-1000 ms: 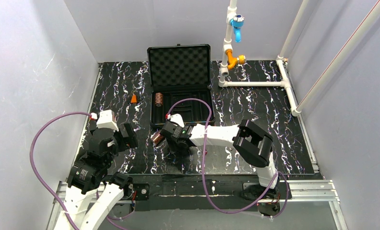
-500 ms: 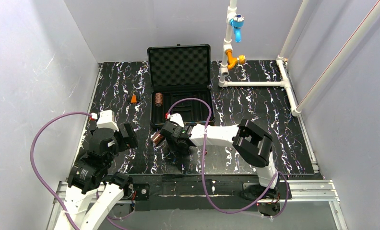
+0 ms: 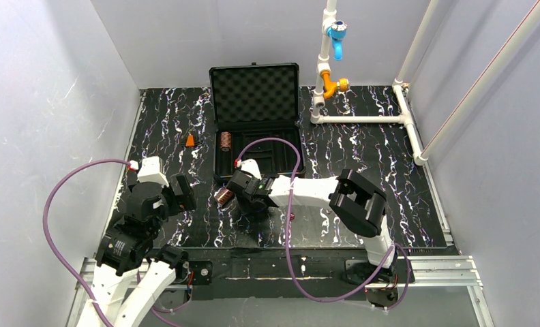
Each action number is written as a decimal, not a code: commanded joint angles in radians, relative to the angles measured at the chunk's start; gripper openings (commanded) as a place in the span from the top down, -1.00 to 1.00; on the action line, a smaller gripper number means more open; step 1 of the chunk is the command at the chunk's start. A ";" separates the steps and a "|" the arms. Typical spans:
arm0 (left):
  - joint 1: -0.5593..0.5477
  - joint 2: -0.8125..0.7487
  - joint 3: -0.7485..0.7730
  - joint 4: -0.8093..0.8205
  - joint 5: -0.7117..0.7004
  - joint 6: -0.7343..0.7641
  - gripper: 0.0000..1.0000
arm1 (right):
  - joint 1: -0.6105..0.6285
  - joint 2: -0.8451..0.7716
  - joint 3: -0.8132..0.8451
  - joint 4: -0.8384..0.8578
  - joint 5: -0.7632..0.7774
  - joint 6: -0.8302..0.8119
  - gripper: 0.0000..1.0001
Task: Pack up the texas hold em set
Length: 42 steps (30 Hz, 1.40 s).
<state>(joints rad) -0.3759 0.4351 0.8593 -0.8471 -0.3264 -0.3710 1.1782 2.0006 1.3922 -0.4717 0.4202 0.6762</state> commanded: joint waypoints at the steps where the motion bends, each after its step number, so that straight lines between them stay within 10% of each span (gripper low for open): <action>1: 0.004 0.004 -0.004 -0.021 -0.023 -0.003 -0.97 | -0.012 0.079 -0.079 -0.047 -0.037 0.010 -0.40; 42: 0.005 0.002 -0.004 -0.021 -0.026 -0.003 -0.97 | -0.007 -0.042 -0.014 -0.144 -0.014 -0.009 -0.03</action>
<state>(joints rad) -0.3759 0.4351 0.8593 -0.8471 -0.3305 -0.3710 1.1717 1.9755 1.3697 -0.4957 0.4179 0.6769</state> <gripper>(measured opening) 0.983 0.565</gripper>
